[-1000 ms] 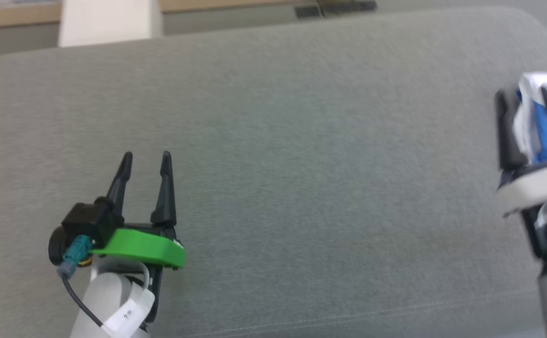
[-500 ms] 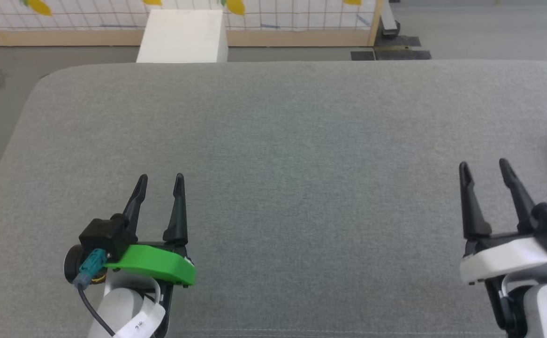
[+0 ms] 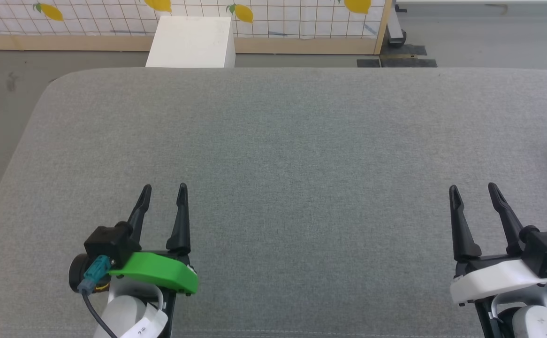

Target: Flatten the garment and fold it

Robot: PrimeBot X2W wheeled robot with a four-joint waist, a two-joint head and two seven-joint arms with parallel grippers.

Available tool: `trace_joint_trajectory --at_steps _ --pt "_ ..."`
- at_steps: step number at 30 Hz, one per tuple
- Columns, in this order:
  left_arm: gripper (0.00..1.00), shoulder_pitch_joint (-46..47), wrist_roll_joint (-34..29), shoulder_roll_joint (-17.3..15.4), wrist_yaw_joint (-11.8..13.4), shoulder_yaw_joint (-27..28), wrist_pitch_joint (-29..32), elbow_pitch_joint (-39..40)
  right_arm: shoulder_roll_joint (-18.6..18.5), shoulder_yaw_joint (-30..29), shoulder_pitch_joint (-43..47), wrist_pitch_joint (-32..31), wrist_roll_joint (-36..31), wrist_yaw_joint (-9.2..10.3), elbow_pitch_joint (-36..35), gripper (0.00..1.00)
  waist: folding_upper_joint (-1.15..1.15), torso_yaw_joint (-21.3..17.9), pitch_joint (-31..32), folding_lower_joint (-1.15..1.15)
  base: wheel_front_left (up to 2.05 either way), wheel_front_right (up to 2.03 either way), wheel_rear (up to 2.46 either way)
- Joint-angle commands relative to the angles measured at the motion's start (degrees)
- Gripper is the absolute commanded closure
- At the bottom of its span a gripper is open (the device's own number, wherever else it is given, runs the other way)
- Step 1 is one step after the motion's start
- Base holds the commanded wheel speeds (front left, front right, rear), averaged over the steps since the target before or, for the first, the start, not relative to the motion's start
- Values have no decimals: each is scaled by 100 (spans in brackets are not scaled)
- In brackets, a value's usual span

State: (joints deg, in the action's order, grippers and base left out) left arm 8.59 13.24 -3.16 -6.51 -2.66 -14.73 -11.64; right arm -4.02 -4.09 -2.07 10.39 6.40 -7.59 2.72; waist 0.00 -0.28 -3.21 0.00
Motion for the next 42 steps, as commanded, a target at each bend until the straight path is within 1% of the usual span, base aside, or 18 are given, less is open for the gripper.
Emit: trace_joint_trajectory --at_steps 1,13,14,15,24,42 --pt "0 -94 58 26 18 -13 -27 -11 28 -23 71 38 -54 10 -34 0 0 1 7 0 0 0 0" --pt "0 -114 140 27 73 -80 -27 -42 79 -46 134 -15 -58 10 -75 0 0 -29 18 0 0 0 0" --pt "100 -114 140 27 73 -82 -27 -47 82 -43 137 -15 -57 10 -75 100 0 -31 18 0 0 0 0" --pt "100 -35 69 2 52 -75 4 -40 66 -49 90 -12 -15 0 -34 100 0 -30 18 0 0 0 0" --pt "100 -36 66 2 53 -73 7 -38 65 -51 90 -32 -16 0 -28 100 0 -32 22 0 0 0 0" --pt "100 -150 -127 6 136 -26 210 129 72 11 106 -172 -103 1 -62 100 0 -24 64 0 0 0 0"
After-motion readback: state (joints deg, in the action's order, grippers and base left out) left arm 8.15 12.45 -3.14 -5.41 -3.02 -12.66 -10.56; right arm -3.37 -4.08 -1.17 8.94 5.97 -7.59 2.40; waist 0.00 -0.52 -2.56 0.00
